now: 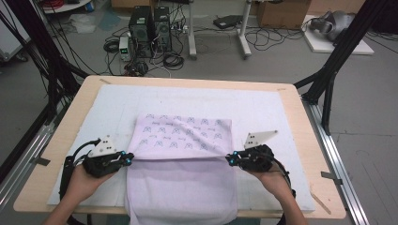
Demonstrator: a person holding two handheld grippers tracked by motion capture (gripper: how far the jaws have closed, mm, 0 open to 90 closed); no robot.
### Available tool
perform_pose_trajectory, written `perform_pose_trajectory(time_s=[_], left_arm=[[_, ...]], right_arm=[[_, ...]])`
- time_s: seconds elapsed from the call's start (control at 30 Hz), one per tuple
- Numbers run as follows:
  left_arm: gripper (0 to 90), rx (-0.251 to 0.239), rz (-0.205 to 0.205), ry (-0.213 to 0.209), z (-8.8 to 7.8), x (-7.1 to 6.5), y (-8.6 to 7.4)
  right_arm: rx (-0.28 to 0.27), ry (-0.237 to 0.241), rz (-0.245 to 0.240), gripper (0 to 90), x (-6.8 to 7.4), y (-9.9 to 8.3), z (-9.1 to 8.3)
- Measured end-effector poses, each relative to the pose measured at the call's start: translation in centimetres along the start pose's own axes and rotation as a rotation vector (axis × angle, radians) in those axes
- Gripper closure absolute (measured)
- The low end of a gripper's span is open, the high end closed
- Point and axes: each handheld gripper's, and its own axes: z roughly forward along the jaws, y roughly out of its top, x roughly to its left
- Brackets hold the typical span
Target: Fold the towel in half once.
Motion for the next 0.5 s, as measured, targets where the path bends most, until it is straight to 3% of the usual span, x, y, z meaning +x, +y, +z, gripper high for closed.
perform_pose_trajectory(time_s=[0.13, 0.4, 0.47, 0.5], left_arm=[[85.9, -0.014, 0.041, 0.008, -1.9, -2.1, -0.8], [85.8, -0.014, 0.054, -0.034, -4.2, -5.5, -2.3], [83.3, -0.016, 0.053, -0.052, -4.3, -5.7, -2.5], [77.7, -0.019, 0.04, -0.06, -4.3, -5.7, -2.5]], right_arm=[[-0.01, 0.027, -0.01, 86.6, 2.2, -1.1, -0.9], [-0.052, 0.092, -0.049, 86.5, 5.4, -2.3, -3.0], [-0.059, 0.124, -0.052, 74.2, 5.7, -2.6, -3.3], [-0.07, 0.145, -0.029, 66.0, 5.6, -2.6, -3.4]])
